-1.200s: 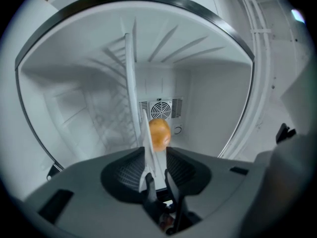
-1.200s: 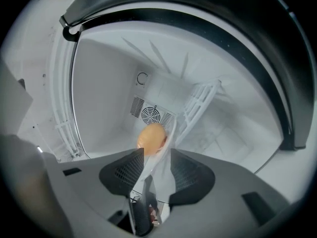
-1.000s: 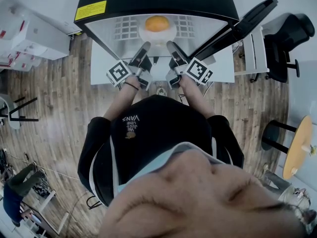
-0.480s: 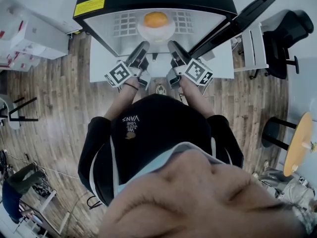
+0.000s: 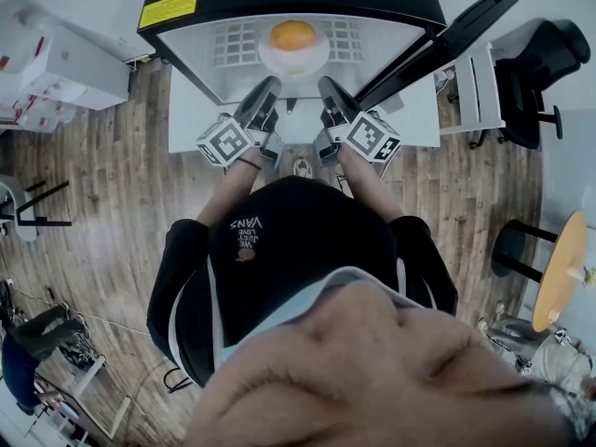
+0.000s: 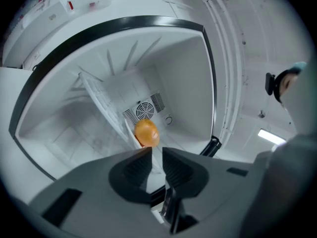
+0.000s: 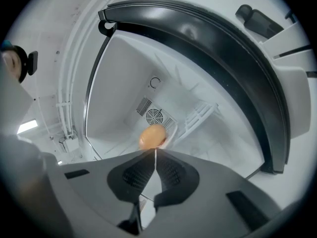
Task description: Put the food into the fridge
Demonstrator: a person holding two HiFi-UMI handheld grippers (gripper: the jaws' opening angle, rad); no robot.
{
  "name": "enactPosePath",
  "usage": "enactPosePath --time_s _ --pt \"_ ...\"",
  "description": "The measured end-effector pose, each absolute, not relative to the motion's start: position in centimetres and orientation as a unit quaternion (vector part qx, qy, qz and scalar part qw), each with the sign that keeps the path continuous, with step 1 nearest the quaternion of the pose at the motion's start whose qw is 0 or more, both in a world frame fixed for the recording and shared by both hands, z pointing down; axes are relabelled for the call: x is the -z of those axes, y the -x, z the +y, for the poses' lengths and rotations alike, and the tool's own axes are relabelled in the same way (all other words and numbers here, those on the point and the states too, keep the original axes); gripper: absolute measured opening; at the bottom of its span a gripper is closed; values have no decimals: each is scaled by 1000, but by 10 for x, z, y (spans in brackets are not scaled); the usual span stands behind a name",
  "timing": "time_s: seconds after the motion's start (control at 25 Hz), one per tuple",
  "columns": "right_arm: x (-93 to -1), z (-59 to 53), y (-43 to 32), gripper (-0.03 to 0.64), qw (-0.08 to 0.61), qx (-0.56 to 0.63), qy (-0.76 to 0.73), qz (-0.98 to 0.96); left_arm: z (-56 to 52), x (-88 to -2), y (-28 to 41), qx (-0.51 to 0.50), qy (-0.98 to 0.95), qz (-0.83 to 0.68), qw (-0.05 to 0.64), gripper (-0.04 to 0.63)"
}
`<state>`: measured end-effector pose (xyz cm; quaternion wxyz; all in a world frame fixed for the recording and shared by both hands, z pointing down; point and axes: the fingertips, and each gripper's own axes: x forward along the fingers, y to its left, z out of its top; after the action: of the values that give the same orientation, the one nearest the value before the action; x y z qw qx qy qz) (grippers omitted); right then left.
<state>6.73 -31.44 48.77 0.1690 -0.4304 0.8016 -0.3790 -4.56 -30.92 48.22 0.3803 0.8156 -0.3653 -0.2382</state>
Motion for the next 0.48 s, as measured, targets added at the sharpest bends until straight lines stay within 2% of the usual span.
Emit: enactPosePath --time_s 0.2,0.48 --pt "-489 -315 -65 12 152 365 432 811 -307 -486 42 226 -824 -359 375 35" --pt "-491 -318 -58 12 112 332 435 830 -309 -492 37 173 -846 -368 345 31"
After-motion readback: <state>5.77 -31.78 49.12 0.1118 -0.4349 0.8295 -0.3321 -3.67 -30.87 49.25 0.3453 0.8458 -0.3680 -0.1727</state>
